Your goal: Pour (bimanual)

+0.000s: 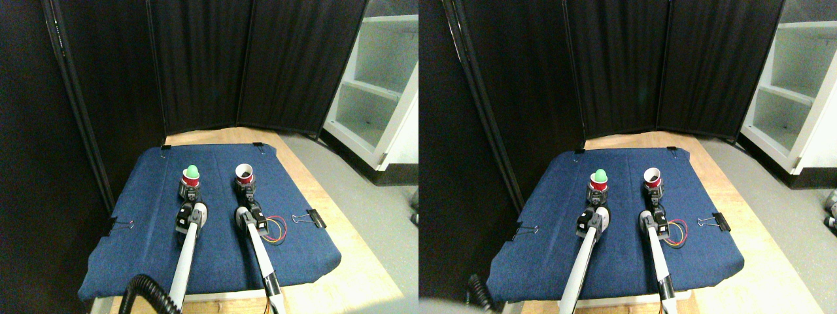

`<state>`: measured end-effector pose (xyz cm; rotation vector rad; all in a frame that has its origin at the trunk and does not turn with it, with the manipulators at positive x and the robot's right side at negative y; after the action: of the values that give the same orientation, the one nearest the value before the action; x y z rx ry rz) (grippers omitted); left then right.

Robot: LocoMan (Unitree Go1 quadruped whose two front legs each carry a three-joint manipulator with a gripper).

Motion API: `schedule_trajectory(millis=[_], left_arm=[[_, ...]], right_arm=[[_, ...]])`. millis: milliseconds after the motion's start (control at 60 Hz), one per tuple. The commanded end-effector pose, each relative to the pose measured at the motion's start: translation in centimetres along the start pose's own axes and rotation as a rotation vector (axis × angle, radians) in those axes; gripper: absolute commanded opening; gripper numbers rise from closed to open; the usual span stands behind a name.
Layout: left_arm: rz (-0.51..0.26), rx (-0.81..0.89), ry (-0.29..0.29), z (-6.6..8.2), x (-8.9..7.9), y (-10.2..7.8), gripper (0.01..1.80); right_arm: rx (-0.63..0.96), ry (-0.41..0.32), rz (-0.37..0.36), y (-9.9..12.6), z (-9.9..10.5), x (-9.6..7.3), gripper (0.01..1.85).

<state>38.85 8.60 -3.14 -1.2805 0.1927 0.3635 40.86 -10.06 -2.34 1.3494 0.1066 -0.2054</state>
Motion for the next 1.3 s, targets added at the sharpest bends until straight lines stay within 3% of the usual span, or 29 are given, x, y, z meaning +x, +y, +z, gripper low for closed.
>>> schedule_trajectory(millis=[17,250,367,400,550,633,683,733,767,800,833,883,983,1300], left_arm=[[-0.004,-0.015,-0.006,-0.1,0.3,0.2,0.01],[0.037,0.023,-0.044,0.0,0.5,0.6,0.01],[0.094,0.055,-0.060,0.1,0.7,1.1,0.63],[0.101,0.071,-0.061,0.2,0.7,1.3,0.71],[0.115,0.081,-0.105,0.1,0.9,1.6,0.63],[0.117,0.088,-0.117,0.0,0.9,1.7,0.65],[0.114,0.085,-0.119,0.0,1.0,1.8,0.62],[0.110,0.080,-0.120,0.0,0.9,1.8,0.57],[0.109,0.081,-0.120,0.0,0.8,1.8,0.66],[0.109,0.084,-0.117,0.0,0.7,1.8,0.89],[0.109,0.086,-0.117,0.0,0.7,1.8,0.94],[0.106,0.084,-0.122,0.1,0.6,1.8,1.11],[0.098,0.093,-0.110,0.2,0.5,1.8,1.23],[0.050,0.092,-0.085,0.4,-0.8,1.6,1.15]], right_arm=[[-0.008,0.013,0.017,0.5,-0.1,-0.1,0.01],[0.028,0.012,-0.002,0.6,-0.1,-0.1,0.01],[0.041,0.021,-0.034,0.8,0.0,-0.1,0.01],[0.042,0.023,-0.032,0.8,0.1,-0.1,0.01],[0.048,0.038,-0.049,0.8,0.4,-0.2,0.03],[0.055,0.052,-0.063,0.8,0.6,-0.1,0.18],[0.060,0.074,-0.070,0.8,0.7,-0.1,0.51],[0.067,0.089,-0.076,0.8,0.8,-0.2,0.63],[0.075,0.102,-0.078,0.9,0.9,-0.3,0.69],[0.073,0.123,-0.081,0.9,1.0,-0.4,0.87],[0.078,0.128,-0.084,0.9,1.0,-0.3,0.91],[0.076,0.147,-0.091,1.0,1.1,-0.4,1.18],[0.061,0.168,-0.095,1.0,1.2,-0.4,1.50],[0.037,0.183,-0.091,1.5,1.2,-1.0,1.61]])
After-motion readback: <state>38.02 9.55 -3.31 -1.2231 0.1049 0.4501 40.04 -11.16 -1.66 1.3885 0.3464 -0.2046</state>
